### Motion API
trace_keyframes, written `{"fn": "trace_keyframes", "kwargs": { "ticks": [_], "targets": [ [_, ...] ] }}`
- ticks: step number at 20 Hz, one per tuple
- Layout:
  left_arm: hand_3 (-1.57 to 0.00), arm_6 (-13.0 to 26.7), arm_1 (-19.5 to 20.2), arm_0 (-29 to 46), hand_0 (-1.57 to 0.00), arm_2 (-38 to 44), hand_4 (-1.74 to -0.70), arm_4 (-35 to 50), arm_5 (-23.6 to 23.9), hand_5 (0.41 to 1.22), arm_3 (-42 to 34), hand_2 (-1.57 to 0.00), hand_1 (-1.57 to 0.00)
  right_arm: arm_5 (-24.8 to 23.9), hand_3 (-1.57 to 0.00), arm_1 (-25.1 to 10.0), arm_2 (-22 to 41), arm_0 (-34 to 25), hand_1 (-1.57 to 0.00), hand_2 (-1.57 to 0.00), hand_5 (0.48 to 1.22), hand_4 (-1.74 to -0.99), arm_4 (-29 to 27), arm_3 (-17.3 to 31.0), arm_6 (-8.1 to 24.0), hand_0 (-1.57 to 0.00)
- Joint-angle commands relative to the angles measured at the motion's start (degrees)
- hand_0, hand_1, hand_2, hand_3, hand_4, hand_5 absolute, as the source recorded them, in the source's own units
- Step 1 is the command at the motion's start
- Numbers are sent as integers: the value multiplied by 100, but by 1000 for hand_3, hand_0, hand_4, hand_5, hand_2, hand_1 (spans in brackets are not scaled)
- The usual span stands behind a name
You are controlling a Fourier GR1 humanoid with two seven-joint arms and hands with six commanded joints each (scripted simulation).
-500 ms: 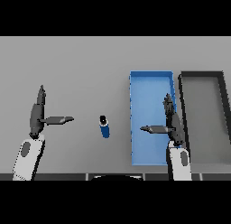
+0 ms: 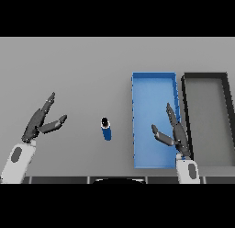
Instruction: Pick up the blue pipe and place it into the blue bin.
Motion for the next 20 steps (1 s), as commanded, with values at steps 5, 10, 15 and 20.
{"fn": "trace_keyframes", "kwargs": {
  "ticks": [5, 10, 15, 20],
  "targets": [
    [1, -113, 218, 78, 1, -31, -1085, 153, -353, 604, -204, 1, 1, -163, 1, -47, 115, -24, 1, 1, 601, -1186, 321, -189, 372, 1],
    [1, -329, 352, 326, 1, -433, -1102, 180, -1040, 554, -573, 1, 1, -114, 1, -61, 181, -47, 1, 1, 607, -1198, 374, -142, 201, 1],
    [1, -166, 67, 447, 1, -1077, -1170, -136, -1204, 490, -1038, 1, 1, -111, 1, -84, 183, -26, 1, 1, 613, -1211, 400, -153, 203, 1],
    [1, -67, -479, 322, 1, -1529, -1186, -735, -932, 464, -905, 1, 1, -134, 1, 15, 267, 117, 1, 1, 620, -1223, 412, -332, 225, 1]
  ]
}}
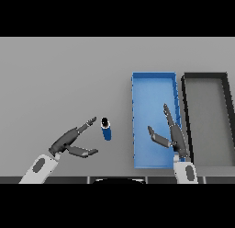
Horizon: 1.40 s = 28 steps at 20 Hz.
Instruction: Pick up the blue pipe and place it into the blue bin.
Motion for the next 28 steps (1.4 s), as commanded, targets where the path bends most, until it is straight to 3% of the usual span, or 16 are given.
{"fn": "trace_keyframes", "kwargs": {
  "ticks": [1, 6, 12, 16, 18, 19, 20, 22, 24, 28],
  "targets": [
    [1, 58, -59, -84, 1, 0, -1189, -5, 6, 463, 91, 1, 1, 3, 1, -23, -23, 4, 1, 1, 621, -1228, -24, -59, 65, 1],
    [1, 323, -767, -432, 1, -232, -1191, -156, 57, 467, 781, 1, 1, 7, 1, -36, -26, 94, 1, 1, 618, -1223, -12, -76, 46, 1],
    [1, 75, -1202, -896, 1, -389, -1131, -457, 16, 462, 1438, 1, 1, -34, 1, -65, -90, 72, 1, 1, 605, -1201, -27, -139, 139, 1],
    [1, -142, -1658, -1085, 1, -322, -1215, -218, -51, 533, 1804, -1, 1, 22, 1, -82, -149, 87, 1, 1, 606, -1206, -144, -106, 148, 1],
    [-43, -214, -1743, -1054, 1, -293, -1267, -149, -8, 585, 1791, -110, -40, 8, 1, -91, -98, 115, 1, 1, 603, -1196, -54, -140, 127, 1],
    [-115, -177, -1812, -1087, -34, -268, -1292, -121, 28, 617, 1825, -224, -141, 10, 1, -118, -134, 118, 1, 1, 605, -1196, -62, -82, 150, 1],
    [-215, -100, -1859, -1075, -100, -267, -1317, -137, 106, 651, 1832, -357, -265, 14, 1, -76, -107, 93, 1, 1, 605, -1198, -70, -73, 224, 1],
    [-703, -37, -2079, -1017, -504, -287, -1416, -33, 152, 856, 1868, -733, -677, 61, 1, -88, -94, 143, 1, 1, 604, -1196, -111, -142, 92, 1],
    [-1009, 15, -2051, -1038, -888, -363, -1526, -154, 178, 988, 1822, -1035, -999, 44, 1, -95, -170, 62, 1, 1, 604, -1195, -175, -80, 165, 1],
    [-1272, -507, -2058, -1019, -1291, -587, -1647, -298, 306, 1125, 1894, -1351, -1337, 49, 1, -49, -97, 28, 1, 1, 602, -1191, -127, -76, 145, 1]
  ]
}}
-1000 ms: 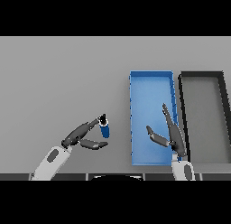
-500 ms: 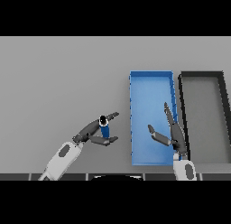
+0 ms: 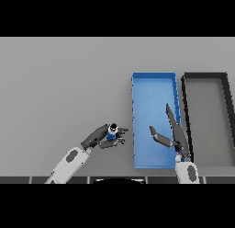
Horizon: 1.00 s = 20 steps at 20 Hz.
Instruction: Pick up the blue pipe and place it into the blue bin.
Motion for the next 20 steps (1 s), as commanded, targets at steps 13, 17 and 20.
{"fn": "trace_keyframes", "kwargs": {
  "ticks": [13, 17, 20],
  "targets": [
    [-1486, 544, -181, -286, -1556, 25, -1736, 117, 159, 1216, -1277, -1559, -1558, -27, 1, -107, -79, 88, 1, 1, 601, -1144, 66, 50, -159, 1],
    [-1496, 757, -177, -280, -1565, -27, -1739, 3, 98, 1219, -1443, -1566, -1566, -172, 1, -21, -48, 328, 1, 1, 605, -1128, 175, -52, -424, 1],
    [-1496, 853, -250, -301, -1568, 5, -1740, -61, 79, 1219, -1317, -1568, -1568, -928, 1, 744, 293, 1358, 1, 1, 605, -1161, 670, -480, -696, 1]
  ]
}}
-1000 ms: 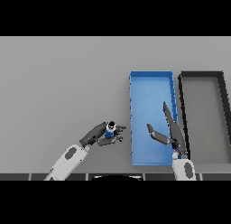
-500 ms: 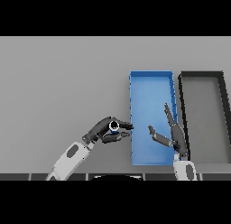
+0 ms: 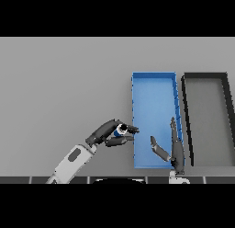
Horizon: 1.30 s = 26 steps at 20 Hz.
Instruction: Pick up the blue pipe and place it into the blue bin.
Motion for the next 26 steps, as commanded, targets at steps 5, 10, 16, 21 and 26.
{"fn": "trace_keyframes", "kwargs": {
  "ticks": [5, 10, 16, 21, 26],
  "targets": [
    [-1495, 45, -34, 48, -1570, 25, -1741, -86, -39, 1220, -38, -1570, -1570, -609, 1, 844, 587, 1511, 1, 1, 622, -1196, 161, -714, -768, 1],
    [-1494, 99, -80, 70, -1571, 54, -1741, -167, -149, 1221, -53, -1571, -1571, 727, 1, 44, 883, 1523, 1, 1, 537, -1282, -640, -1656, 28, 1],
    [-1486, 37, -114, 48, -1571, 150, -1741, -298, -268, 1221, -21, -1571, -1571, 1475, 1, -242, 1348, 191, 1, 1, 503, -1309, -521, -2160, 1759, 1],
    [-1486, 33, -168, 47, -1571, 202, -1741, -315, -409, 1221, -40, -1571, -1571, 1811, 1, -237, 1541, -1167, 1, 1, 527, -1276, -398, -1946, 2645, 1],
    [-1532, -82, -253, 134, -1571, 221, -1741, -233, -620, 1221, -24, -1571, -1571, 2044, 1, -8, 1618, -2196, 1, 1, 532, -1227, -428, -1503, 3355, 1]
  ]
}}
